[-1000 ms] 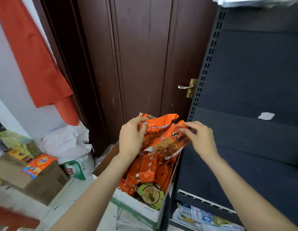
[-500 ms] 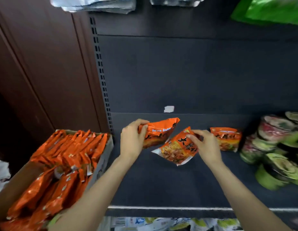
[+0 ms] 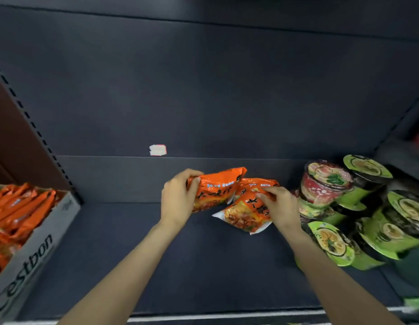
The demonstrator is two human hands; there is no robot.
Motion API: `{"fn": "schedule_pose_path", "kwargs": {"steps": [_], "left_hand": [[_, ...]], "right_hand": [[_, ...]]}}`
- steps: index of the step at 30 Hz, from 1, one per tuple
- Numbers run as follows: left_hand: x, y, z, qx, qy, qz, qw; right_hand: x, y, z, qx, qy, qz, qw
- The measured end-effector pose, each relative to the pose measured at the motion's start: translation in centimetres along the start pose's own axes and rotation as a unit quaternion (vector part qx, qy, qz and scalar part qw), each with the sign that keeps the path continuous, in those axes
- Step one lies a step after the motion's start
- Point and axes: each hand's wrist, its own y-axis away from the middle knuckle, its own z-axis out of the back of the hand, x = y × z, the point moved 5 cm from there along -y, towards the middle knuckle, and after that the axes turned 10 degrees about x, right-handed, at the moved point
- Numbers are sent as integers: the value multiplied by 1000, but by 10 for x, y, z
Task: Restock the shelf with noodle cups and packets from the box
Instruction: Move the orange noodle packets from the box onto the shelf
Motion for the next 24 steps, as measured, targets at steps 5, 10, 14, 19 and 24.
{"fn": "schedule_pose_path", "kwargs": {"steps": [5, 10, 14, 19, 24], "left_hand": [[-4, -10, -13, 2, -11, 15, 1000], [-4, -15, -20, 1, -3, 16, 1000], [-3, -16, -20, 1, -5, 17, 1000], [0, -17, -10, -36, 7, 18, 999], [1, -18, -11, -10, 21, 14, 1000]], "right_hand": [[-24, -27, -8, 7, 19, -39, 999], [-30, -44, -13, -1, 50, -44, 998], [-31, -52, -18, 15, 84, -46, 995], [-32, -55, -28, 48, 147, -55, 986], [-27, -53, -26, 59, 130, -65, 988]]}}
